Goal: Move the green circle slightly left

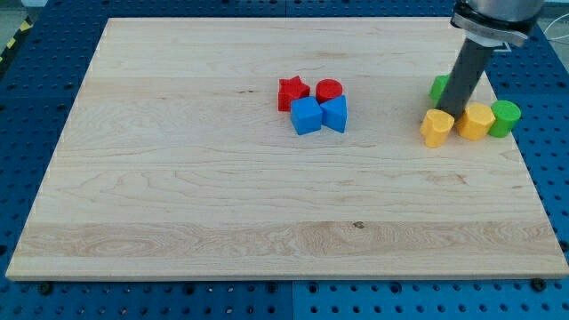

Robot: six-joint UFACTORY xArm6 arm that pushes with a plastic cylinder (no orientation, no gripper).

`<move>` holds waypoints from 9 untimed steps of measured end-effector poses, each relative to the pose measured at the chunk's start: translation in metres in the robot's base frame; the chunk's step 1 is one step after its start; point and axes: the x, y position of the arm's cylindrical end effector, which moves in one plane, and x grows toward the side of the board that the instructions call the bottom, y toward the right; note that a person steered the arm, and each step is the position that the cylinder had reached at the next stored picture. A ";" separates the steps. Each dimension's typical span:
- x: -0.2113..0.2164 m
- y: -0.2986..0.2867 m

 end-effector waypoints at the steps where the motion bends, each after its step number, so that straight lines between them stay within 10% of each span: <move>1: 0.015 0.002; 5: 0.087 0.039; 9: 0.040 0.126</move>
